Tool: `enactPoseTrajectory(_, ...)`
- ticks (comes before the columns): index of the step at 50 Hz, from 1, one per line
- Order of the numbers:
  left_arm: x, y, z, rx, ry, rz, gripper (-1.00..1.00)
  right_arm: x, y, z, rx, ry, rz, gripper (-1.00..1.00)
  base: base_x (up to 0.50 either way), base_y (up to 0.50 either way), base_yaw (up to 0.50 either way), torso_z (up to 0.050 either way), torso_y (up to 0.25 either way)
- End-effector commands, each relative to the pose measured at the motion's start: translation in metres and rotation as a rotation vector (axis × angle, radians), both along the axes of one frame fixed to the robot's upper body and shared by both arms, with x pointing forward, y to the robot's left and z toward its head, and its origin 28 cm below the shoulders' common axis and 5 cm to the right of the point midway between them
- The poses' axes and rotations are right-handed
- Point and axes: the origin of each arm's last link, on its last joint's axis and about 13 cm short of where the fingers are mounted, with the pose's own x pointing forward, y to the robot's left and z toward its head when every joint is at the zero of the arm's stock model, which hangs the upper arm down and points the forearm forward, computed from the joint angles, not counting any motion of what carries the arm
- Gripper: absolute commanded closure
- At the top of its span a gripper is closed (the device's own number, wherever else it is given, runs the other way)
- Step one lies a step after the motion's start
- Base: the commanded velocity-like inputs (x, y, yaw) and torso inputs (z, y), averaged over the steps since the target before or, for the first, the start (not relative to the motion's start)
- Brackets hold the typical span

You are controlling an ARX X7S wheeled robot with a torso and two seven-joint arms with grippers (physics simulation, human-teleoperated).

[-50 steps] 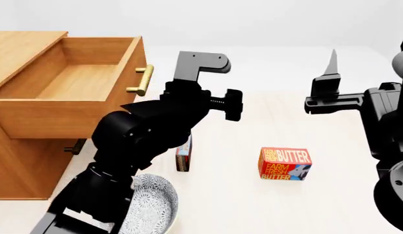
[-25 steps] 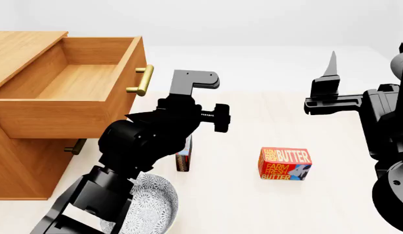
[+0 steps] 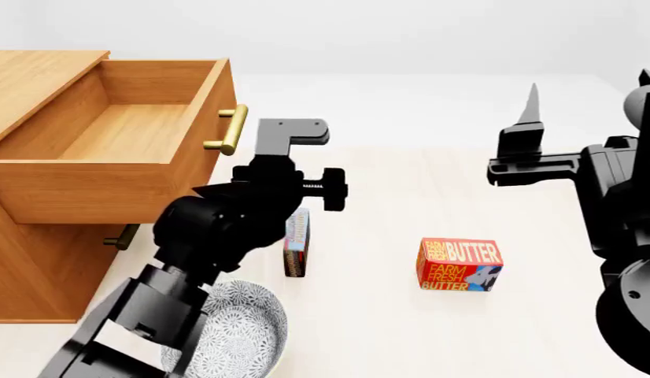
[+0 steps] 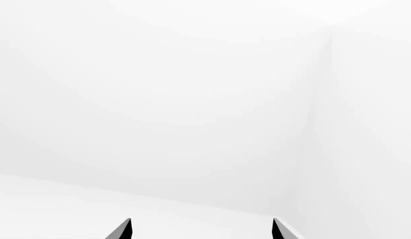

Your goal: Put the chocolate pudding in the top drawer of the cabinet and close it.

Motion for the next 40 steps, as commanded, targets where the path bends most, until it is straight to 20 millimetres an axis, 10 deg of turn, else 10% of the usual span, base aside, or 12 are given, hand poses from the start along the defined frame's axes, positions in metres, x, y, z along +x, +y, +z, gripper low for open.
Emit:
enactPoseTrajectory(1, 0.0053, 0.0079, -0.0032, 0.018, 0.012, 0.056, -1.0, 0.0009, 0.0013, -0.0002, -0.002, 0.002, 0.004, -1.0, 0.0, 0.0, 0.0, 0.0, 0.0)
enactPoseTrajectory(15, 0.0065, 0.0107, -0.004, 0.017, 0.005, 0.063, -1.0, 0.0017, 0.0024, 0.0001, -0.003, 0.003, 0.007, -1.0, 0.0, 0.0, 0.0, 0.0, 0.0)
enactPoseTrajectory(40, 0.0068, 0.0104, -0.0081, 0.002, 0.014, 0.044, -1.0, 0.0027, 0.0021, -0.0013, -0.001, 0.005, 0.005, -1.0, 0.0, 0.0, 0.0, 0.0, -0.25)
